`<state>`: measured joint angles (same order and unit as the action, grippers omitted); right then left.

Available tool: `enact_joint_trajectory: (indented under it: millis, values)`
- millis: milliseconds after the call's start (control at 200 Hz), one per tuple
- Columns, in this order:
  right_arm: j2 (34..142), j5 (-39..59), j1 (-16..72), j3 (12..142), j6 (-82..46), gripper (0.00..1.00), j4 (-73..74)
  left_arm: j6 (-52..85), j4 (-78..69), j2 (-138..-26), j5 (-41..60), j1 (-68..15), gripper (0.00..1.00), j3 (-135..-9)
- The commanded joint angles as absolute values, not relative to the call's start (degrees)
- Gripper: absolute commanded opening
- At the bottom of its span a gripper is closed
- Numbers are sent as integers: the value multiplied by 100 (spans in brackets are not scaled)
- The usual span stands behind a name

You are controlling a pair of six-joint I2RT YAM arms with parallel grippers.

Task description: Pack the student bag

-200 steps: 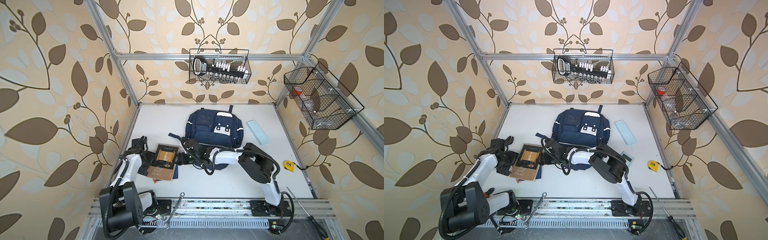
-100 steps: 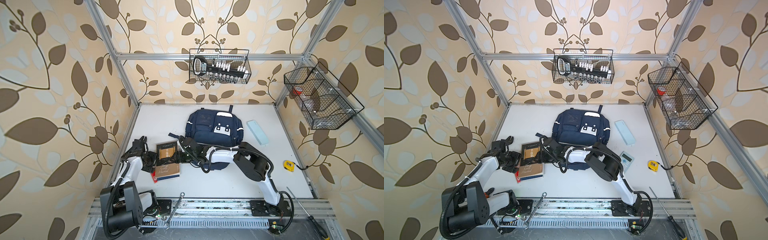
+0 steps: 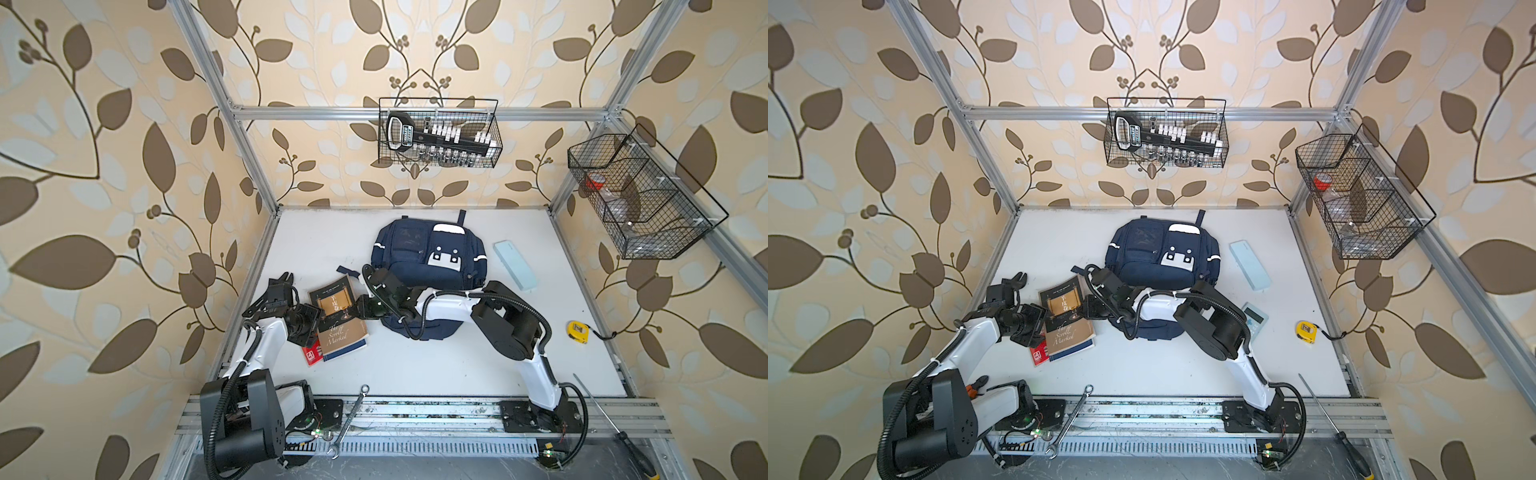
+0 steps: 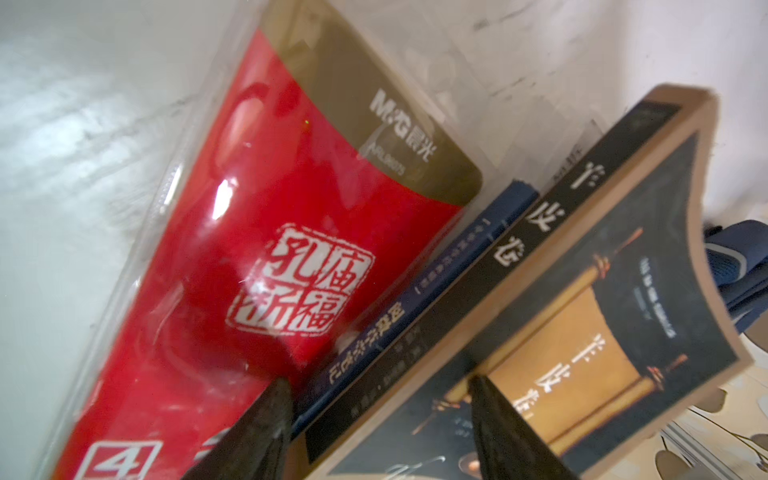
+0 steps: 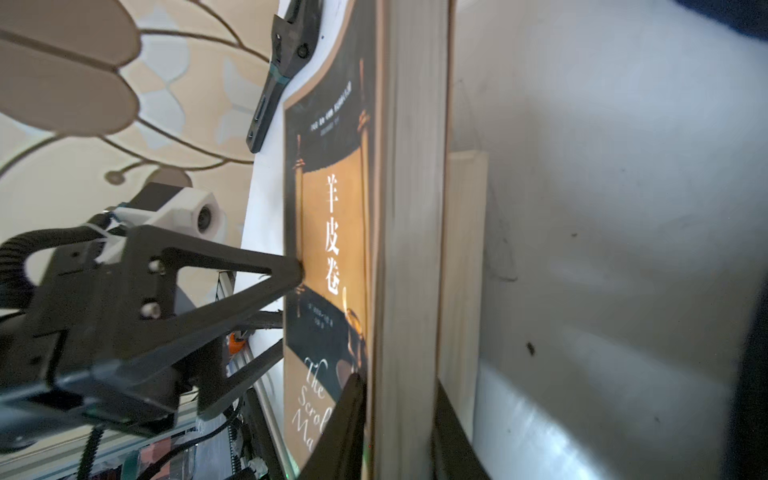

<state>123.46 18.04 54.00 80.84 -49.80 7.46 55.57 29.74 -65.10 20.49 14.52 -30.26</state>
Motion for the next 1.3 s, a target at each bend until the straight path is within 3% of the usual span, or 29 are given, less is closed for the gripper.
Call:
enact_joint_trajectory:
  millis: [0,45,480,565,680,725,790,865,955,1085,1214,1294]
  values:
    - [12104,1901,5487,8083,-4812,9,545,5449,3367,-6473,2094,1376,71,-3297]
    - [12044,1891,5493,8109,-4755,0,472,5378,3458,-6437,2012,1375,73,-3365]
    - [11045,1877,5476,7777,-4579,0,547,4805,4423,-5716,1350,1371,84,-4367]
    - [11281,2010,5506,7690,-4827,0,766,4860,4253,-5640,1628,1372,79,-4132]
    - [11543,2042,5534,7354,-5226,0,1368,5117,3775,-5671,1993,1331,60,-3624]
    - [11656,2035,5529,7297,-5388,1,1451,5145,3560,-5763,2135,1323,49,-3471]
    - [11825,2045,5528,7319,-5426,7,1405,5206,3324,-5912,2294,1327,35,-3327]
    - [11925,2009,5528,7361,-5372,31,1235,5249,3171,-6105,2326,1309,26,-3274]
    - [11924,1840,5508,7354,-5293,51,1014,5205,3191,-6274,2221,1300,23,-3291]
    - [12049,1815,5460,7547,-4944,61,585,5147,3446,-6304,1897,1301,24,-3323]
    - [12210,2066,5391,7624,-4785,67,514,5067,3983,-6159,1199,1306,39,-3485]
    - [12202,2232,5340,7534,-4722,69,613,5063,4465,-6048,613,1301,41,-3698]
